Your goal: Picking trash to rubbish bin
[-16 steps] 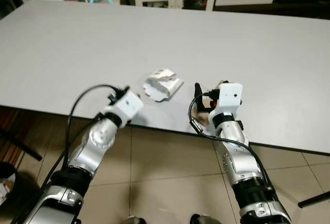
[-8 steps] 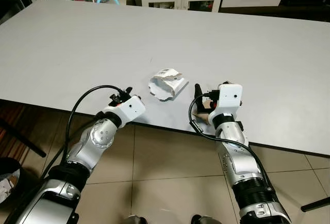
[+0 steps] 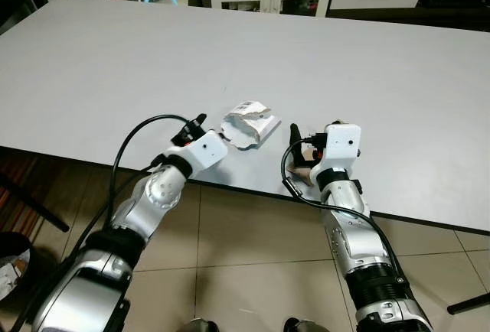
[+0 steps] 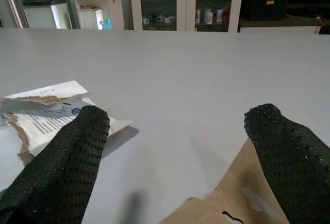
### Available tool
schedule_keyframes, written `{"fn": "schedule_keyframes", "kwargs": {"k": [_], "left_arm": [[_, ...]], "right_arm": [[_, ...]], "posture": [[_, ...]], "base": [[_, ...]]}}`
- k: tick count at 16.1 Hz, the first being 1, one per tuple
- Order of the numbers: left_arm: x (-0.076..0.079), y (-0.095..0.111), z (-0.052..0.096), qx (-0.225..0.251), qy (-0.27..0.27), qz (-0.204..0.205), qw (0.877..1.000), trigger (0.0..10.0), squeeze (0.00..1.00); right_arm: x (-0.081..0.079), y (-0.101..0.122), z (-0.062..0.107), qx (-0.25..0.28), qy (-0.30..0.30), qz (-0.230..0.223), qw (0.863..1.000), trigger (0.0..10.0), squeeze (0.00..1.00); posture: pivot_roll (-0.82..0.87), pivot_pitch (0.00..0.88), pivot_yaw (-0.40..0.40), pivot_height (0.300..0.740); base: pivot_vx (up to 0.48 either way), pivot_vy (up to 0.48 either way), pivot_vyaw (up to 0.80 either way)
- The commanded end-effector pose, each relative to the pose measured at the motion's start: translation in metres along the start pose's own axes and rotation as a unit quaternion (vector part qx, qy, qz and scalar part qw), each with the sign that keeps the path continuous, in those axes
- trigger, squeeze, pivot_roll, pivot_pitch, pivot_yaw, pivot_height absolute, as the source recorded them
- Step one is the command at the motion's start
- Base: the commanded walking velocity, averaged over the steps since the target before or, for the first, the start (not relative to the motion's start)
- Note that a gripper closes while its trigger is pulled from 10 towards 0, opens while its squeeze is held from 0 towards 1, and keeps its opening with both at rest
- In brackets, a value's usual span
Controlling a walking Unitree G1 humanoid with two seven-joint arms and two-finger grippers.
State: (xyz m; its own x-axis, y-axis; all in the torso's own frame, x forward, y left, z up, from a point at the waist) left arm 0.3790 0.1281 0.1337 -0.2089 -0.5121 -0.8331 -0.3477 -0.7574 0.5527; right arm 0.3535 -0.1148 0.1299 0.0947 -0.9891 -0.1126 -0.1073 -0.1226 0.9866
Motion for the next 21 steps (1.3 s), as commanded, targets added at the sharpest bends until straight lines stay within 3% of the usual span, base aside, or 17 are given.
{"fn": "schedule_keyframes", "kwargs": {"k": [1, 3, 4, 5, 7, 8, 17, 21], "left_arm": [[0.001, 0.004, -0.004, 0.007, -0.003, -0.007, 1.0, 10.0, 0.0], [0.002, 0.008, -0.01, 0.012, -0.006, -0.019, 1.0, 10.0, 0.0], [0.001, 0.01, -0.012, 0.013, -0.006, -0.017, 1.0, 10.0, 0.43], [0.0, 0.012, -0.014, 0.016, -0.007, -0.016, 1.0, 10.0, 1.0], [-0.003, 0.017, -0.02, 0.021, -0.002, -0.024, 1.0, 10.0, 1.0], [-0.004, 0.019, -0.021, 0.025, -0.003, -0.03, 0.999, 10.0, 0.0], [-0.007, 0.017, -0.023, 0.027, 0.0, -0.04, 0.999, 10.0, 0.0], [-0.01, 0.015, -0.024, 0.021, -0.003, -0.058, 0.998, 10.0, 0.0]], "right_arm": [[0.001, 0.003, 0.001, 0.003, -0.002, -0.003, 1.0, 10.0, 0.0], [0.001, 0.002, 0.002, 0.003, -0.002, -0.003, 1.0, 10.0, 0.0], [0.001, 0.002, 0.003, 0.003, -0.002, -0.003, 1.0, 10.0, 0.0], [0.0, 0.002, 0.003, 0.004, -0.004, -0.005, 1.0, 10.0, 0.0], [0.0, 0.0, 0.003, 0.002, -0.006, -0.007, 1.0, 10.0, 0.0], [-0.001, 0.0, 0.003, 0.002, -0.005, -0.008, 1.0, 10.0, 0.0], [-0.001, 0.0, 0.004, 0.001, -0.003, -0.007, 1.0, 10.0, 0.0], [0.002, 0.001, 0.007, 0.002, -0.006, -0.005, 1.0, 10.0, 0.0]], "posture": [[-0.05, 0.112, 0.043, 0.74], [-0.05, 0.114, 0.047, 0.74], [-0.06, 0.114, 0.048, 0.74], [-0.05, 0.112, 0.057, 0.74], [-0.05, 0.102, 0.065, 0.74], [-0.04, 0.096, 0.064, 0.74], [-0.05, 0.084, 0.06, 0.74], [-0.08, 0.12, 0.049, 0.74]], "base": [[0.0, 0.0, 0.0], [0.0, 0.0, 0.0], [0.0, 0.0, 0.0], [0.0, 0.0, 0.0], [0.0, 0.0, 0.0], [0.0, 0.0, 0.0], [0.0, 0.0, 0.0], [0.0, 0.0, 0.0]]}}
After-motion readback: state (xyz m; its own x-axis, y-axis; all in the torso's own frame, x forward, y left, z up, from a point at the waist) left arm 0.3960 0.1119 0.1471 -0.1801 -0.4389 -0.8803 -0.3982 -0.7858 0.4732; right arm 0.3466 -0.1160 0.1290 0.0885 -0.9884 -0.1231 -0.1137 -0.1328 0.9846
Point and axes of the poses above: a point about 5 cm out from each wrist's last joint towards the gripper, its own z axis pointing back from the gripper into the wrist, its own y axis along the axis of the wrist's last joint, x = y × z, the point moved 2 cm from there along -z, pointing out of the wrist towards the gripper, and after that the axes turned 6 degrees about -z, right-handed, at the moved point
